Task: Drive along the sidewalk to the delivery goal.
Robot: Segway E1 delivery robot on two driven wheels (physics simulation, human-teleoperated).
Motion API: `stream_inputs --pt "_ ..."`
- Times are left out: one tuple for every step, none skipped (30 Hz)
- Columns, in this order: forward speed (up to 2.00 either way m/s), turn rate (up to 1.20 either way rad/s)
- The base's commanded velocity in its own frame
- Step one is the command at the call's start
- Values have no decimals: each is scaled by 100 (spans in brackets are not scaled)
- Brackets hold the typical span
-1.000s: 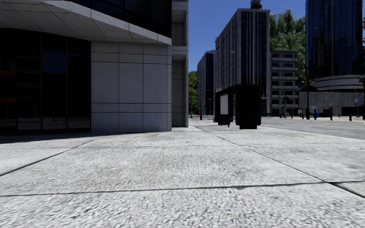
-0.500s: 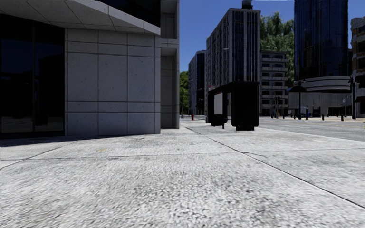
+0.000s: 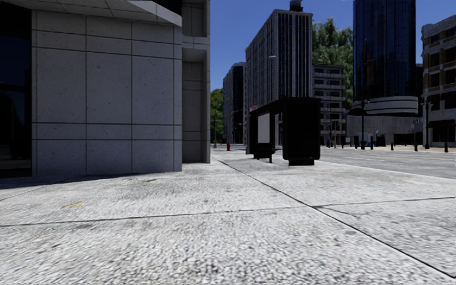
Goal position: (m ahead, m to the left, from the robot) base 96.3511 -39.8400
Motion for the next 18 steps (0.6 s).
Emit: stream_inputs --pt "200 -25" --pt "200 -25" --pt "200 -25" --pt "200 -25" --pt "200 -25" --pt "200 -25" --pt "200 -25" --pt "200 -25" --pt "200 -25" --pt "200 -25" --pt "200 -25" --pt "200 -25" --pt "200 -25" --pt "200 -25" --pt "200 -25" --pt "200 -25" --pt "200 -25" --pt "200 -25"
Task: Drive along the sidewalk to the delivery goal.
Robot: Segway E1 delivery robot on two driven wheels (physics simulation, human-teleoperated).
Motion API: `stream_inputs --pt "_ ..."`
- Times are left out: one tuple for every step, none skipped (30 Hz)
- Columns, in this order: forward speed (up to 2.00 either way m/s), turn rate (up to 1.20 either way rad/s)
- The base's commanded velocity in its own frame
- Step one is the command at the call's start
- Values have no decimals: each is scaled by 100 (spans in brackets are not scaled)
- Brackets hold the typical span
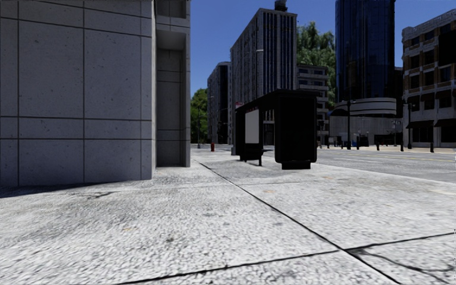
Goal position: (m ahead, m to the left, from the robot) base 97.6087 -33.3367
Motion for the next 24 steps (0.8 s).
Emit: stream_inputs --pt "200 -23" --pt "200 -15" --pt "200 0" --pt "200 0" --pt "200 0" --pt "200 0" --pt "200 0" --pt "200 0" --pt "200 0" --pt "200 0" --pt "200 0" --pt "200 0" --pt "200 0" --pt "200 0" --pt "200 0" --pt "200 0" --pt "200 0" --pt "200 0" --pt "200 0" --pt "200 0" --pt "200 0" --pt "200 0" --pt "200 0" --pt "200 0"
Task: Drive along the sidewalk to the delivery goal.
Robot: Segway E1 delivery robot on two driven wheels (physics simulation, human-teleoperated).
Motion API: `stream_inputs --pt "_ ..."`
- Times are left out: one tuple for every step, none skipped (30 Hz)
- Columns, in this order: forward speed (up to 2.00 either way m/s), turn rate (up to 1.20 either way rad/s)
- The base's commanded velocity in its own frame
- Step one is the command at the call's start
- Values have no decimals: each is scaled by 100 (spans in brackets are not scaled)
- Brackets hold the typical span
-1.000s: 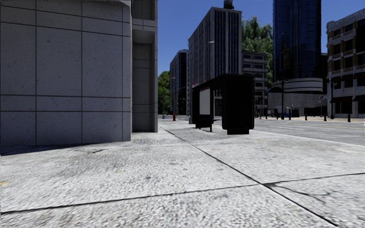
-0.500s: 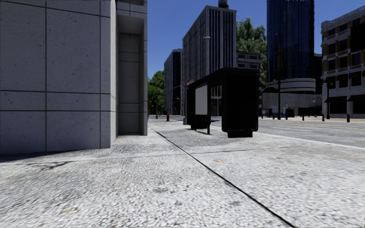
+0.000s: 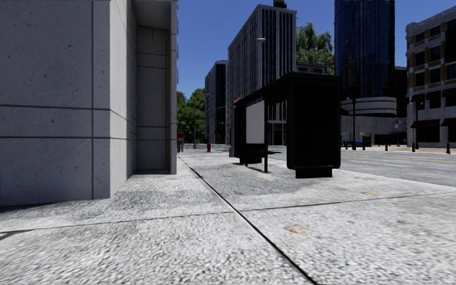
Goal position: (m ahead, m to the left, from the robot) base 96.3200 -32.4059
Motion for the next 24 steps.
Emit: stream_inputs --pt "200 0" --pt "200 0" --pt "200 0" --pt "200 0" --pt "200 0" --pt "200 0" --pt "200 0" --pt "200 0" --pt "200 0" --pt "200 0" --pt "200 0" --pt "200 0" --pt "200 0" --pt "200 0" --pt "200 0" --pt "200 0" --pt "200 0" --pt "200 0" --pt "200 0" --pt "200 0" --pt "200 0" --pt "200 0" --pt "200 0" --pt "200 0"
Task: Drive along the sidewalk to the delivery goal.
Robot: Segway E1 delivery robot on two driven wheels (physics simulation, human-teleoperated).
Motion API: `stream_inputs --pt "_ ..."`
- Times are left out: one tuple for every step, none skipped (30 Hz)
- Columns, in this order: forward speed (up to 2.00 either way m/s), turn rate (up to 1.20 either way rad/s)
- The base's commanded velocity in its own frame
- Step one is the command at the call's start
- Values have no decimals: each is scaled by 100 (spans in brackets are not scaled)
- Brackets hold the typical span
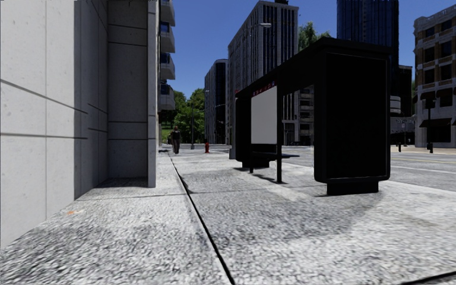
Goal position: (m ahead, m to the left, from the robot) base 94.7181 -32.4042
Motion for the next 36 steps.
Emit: stream_inputs --pt "200 0" --pt "200 0" --pt "200 0" --pt "200 0" --pt "200 0" --pt "200 0" --pt "200 0" --pt "200 0" --pt "200 0" --pt "200 0" --pt "200 0" --pt "200 0" --pt "200 0" --pt "200 0" --pt "200 5" --pt "200 11" --pt "200 16" --pt "200 16" --pt "200 19" --pt "200 22" --pt "200 26" --pt "200 26" --pt "200 29" --pt "200 35" --pt "200 36" --pt "200 37" --pt "200 37" --pt "200 37" --pt "200 37" --pt "200 37" --pt "200 37" --pt "200 37" --pt "200 37" --pt "200 37" --pt "200 37" --pt "200 37"
